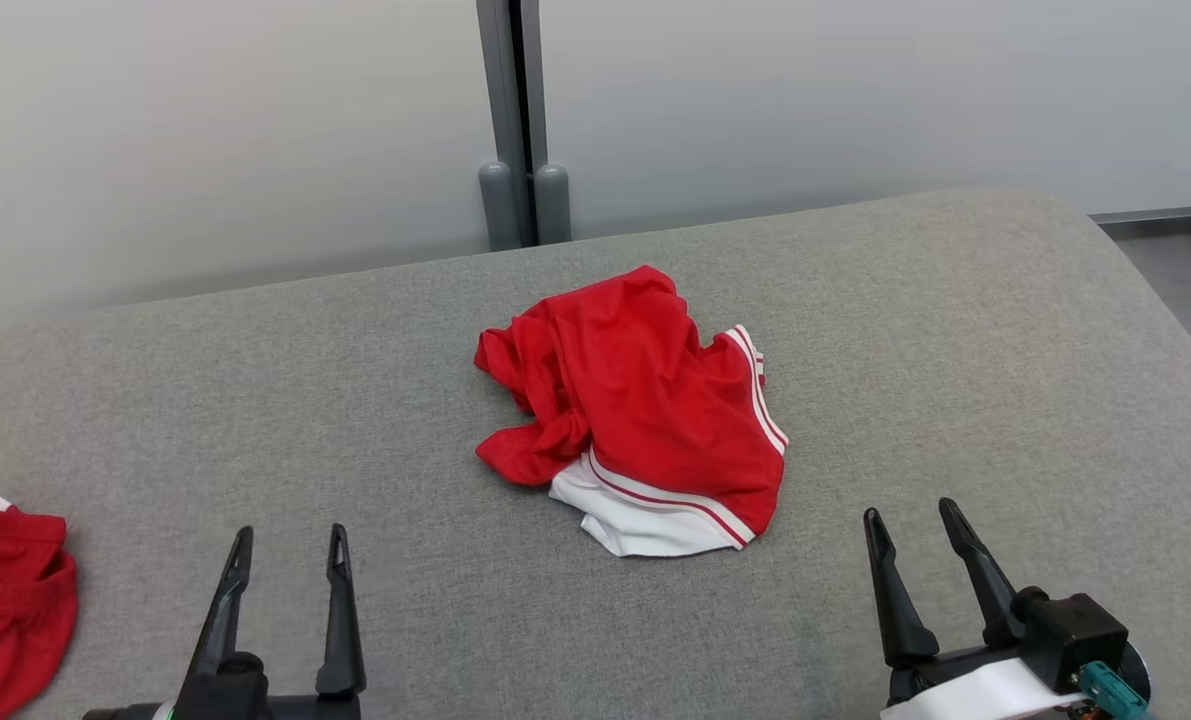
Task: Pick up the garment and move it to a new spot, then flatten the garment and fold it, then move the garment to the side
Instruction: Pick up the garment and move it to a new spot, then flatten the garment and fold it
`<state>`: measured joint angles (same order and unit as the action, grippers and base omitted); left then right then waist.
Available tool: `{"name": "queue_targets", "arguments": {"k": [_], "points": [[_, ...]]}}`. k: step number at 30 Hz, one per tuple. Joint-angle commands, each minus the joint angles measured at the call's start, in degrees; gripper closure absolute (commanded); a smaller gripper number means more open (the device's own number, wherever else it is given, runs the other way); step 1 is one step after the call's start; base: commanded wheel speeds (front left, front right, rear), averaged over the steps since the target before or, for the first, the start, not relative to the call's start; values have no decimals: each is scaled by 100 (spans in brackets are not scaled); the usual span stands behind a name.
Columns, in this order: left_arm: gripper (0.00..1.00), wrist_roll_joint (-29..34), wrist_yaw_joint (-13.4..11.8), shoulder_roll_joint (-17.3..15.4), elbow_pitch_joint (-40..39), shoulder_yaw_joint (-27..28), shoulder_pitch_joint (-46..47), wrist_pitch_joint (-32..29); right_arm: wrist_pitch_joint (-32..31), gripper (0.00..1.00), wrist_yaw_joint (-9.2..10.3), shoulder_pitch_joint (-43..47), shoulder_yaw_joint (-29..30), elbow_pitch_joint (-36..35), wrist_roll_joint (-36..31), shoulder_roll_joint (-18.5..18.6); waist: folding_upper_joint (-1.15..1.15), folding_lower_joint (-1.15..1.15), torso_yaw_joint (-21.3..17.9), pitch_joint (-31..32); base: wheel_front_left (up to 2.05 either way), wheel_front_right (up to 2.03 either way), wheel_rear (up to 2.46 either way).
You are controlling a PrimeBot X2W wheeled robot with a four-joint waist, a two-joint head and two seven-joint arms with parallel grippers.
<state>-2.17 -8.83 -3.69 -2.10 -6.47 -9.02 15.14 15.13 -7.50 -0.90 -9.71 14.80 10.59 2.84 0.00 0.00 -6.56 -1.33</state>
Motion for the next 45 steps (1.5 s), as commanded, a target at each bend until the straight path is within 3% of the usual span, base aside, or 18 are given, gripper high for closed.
{"name": "queue_targets", "arguments": {"k": [1, 5, 20, 35, 45], "points": [[0, -5, -96, -10, 12, 78, -20, -1, 2, 0, 2, 58, -14, -7, 4, 10, 0, 0, 33, 30, 0, 0, 0], [0, -61, -223, 35, 110, 147, -27, -1, 2, 0, 2, 66, -92, -35, 13, 11, 0, 0, 80, 74, 0, 0, 0], [0, -212, -73, 71, 253, 234, -56, 0, 2, 0, 2, 114, -28, -174, -226, 11, 0, 0, 284, 114, 0, 0, 0], [0, -360, -53, 72, 210, 151, -118, 0, 2, 0, 2, 183, 30, -197, -290, 11, 0, 0, 819, 108, 0, 0, 0], [0, -383, 21, 71, 295, 159, -175, 0, 2, 0, 2, 205, 38, -213, -288, 11, 0, 0, 964, 67, 0, 0, 0]]}}
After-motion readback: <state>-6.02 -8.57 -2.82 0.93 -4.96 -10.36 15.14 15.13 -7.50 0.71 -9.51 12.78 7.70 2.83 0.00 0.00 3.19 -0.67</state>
